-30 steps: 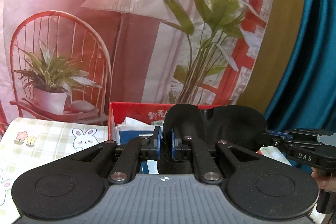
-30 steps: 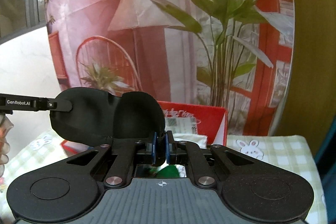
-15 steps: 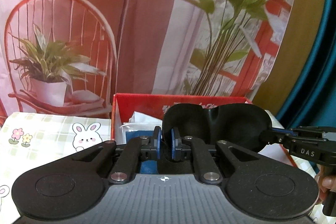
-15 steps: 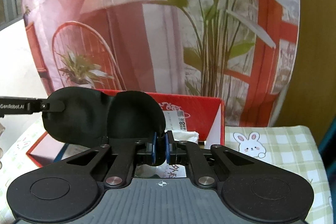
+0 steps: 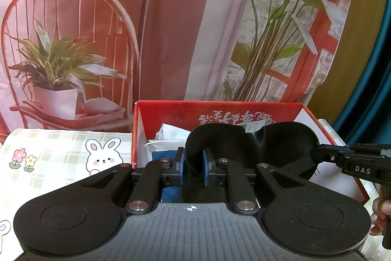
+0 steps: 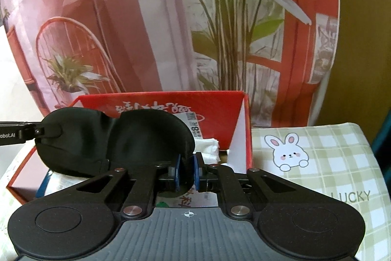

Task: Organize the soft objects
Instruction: 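Lower the eye mask into the red box and open both grippers, then move both grippers down to the clear-wrapped bread packet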

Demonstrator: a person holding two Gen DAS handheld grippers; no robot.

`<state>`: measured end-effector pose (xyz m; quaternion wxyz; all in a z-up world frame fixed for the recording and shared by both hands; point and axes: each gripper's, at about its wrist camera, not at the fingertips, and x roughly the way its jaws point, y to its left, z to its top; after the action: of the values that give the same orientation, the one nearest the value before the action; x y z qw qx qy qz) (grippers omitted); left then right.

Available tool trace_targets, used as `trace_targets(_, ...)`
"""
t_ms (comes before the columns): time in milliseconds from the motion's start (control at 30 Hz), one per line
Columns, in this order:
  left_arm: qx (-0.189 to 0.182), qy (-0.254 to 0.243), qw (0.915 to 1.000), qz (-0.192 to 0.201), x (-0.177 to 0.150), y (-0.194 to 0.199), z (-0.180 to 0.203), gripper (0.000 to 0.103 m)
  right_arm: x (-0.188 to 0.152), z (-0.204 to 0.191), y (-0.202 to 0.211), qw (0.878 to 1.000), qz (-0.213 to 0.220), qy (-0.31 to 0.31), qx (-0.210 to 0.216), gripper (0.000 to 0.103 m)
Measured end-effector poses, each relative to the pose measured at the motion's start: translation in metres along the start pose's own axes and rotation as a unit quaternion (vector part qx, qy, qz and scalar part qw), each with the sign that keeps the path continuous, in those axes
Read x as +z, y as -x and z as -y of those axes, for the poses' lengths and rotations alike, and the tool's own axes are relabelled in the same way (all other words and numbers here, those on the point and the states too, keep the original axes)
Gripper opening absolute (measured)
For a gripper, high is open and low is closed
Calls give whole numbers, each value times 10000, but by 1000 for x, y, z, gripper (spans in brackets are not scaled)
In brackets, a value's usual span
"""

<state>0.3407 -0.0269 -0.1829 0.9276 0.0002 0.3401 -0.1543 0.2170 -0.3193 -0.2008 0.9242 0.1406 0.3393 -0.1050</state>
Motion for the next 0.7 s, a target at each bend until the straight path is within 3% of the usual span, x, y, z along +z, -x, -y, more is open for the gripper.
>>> trace_targets(33, 54, 3, 10000, -15, 0, -1, 0, 26, 0, 0, 0, 10000, 26, 9, -30, 14)
trace_targets(100, 182, 6, 9998, -21, 0, -2, -1, 54, 0, -1, 0, 9998, 110, 74, -166, 23)
trace_targets(133, 204, 8, 9998, 22, -1, -1, -2, 58, 0, -2, 1, 9995, 153, 158, -224, 29)
trace_targets(233, 231, 13, 9997, 50, -2, 5, -4, 61, -1, -7, 4, 9982, 236, 394, -392, 46)
trace_targets(400, 299, -70, 9994, 165, -4, 22, -2, 75, -4, -11, 13, 9979, 351, 460, -305, 55)
trace_targets(500, 269, -85, 9994, 223, -7, 34, 0, 76, -8, -13, 22, 9975, 461, 481, -216, 60)
trace_targets(700, 184, -120, 9993, 300, -21, 61, 15, 76, -16, -15, 46, 9968, 544, 593, -17, 60)
